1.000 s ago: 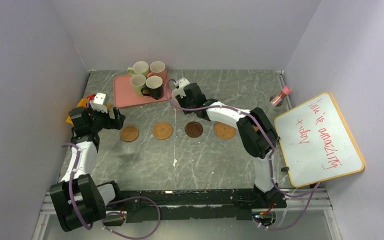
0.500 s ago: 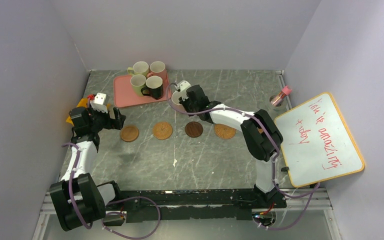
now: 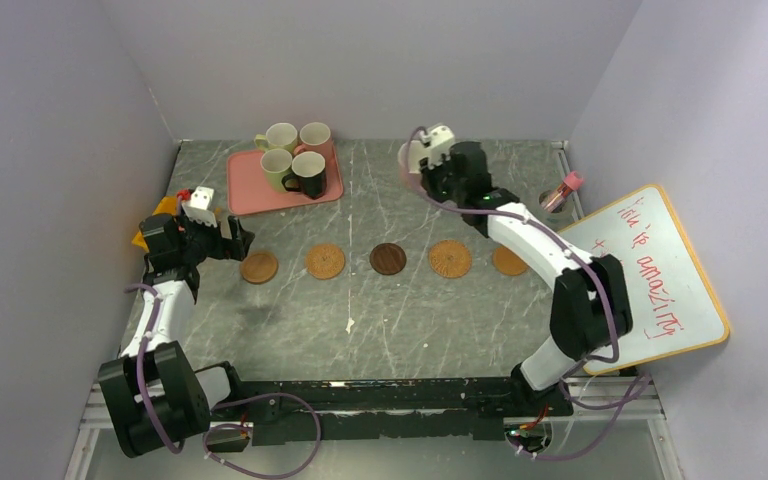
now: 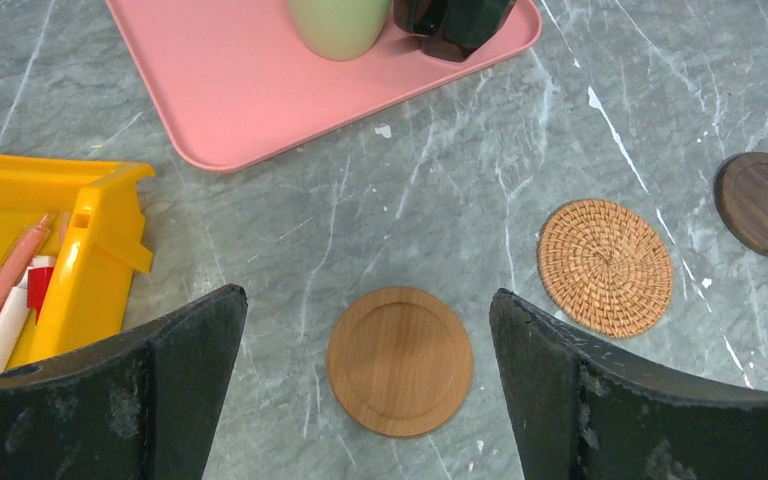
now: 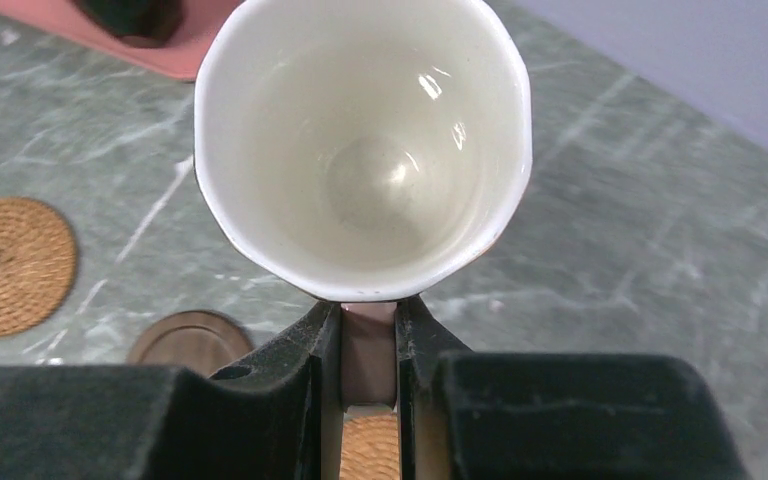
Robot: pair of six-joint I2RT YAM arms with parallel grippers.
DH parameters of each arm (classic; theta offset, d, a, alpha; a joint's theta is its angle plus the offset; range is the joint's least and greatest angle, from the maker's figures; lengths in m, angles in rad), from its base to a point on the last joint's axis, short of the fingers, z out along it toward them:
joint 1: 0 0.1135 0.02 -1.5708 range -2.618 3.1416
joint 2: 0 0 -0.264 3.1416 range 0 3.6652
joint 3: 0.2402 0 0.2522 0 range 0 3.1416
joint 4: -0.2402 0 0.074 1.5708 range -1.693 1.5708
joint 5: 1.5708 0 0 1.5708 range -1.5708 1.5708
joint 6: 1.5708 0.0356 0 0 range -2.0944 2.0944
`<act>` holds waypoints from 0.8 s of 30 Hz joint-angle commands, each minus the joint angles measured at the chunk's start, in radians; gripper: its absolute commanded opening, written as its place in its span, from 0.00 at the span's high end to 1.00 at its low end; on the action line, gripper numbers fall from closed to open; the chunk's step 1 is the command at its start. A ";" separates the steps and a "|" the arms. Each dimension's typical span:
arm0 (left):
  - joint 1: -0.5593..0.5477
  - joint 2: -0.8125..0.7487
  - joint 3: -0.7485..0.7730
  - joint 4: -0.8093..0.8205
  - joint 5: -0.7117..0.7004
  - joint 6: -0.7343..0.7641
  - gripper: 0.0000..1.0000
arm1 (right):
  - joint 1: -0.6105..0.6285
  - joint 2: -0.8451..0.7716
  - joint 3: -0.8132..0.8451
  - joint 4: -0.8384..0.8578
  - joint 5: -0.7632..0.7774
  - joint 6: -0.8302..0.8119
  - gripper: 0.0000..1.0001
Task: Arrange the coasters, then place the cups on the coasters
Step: Place the cup on the coaster.
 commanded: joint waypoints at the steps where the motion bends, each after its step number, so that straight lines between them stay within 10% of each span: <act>1: 0.005 0.002 -0.002 0.035 0.046 -0.004 0.04 | -0.081 -0.113 -0.058 0.089 -0.039 -0.039 1.00; 24: 0.005 0.020 0.004 0.021 0.088 0.003 0.04 | -0.603 -0.490 -0.414 -0.103 -0.285 -0.224 1.00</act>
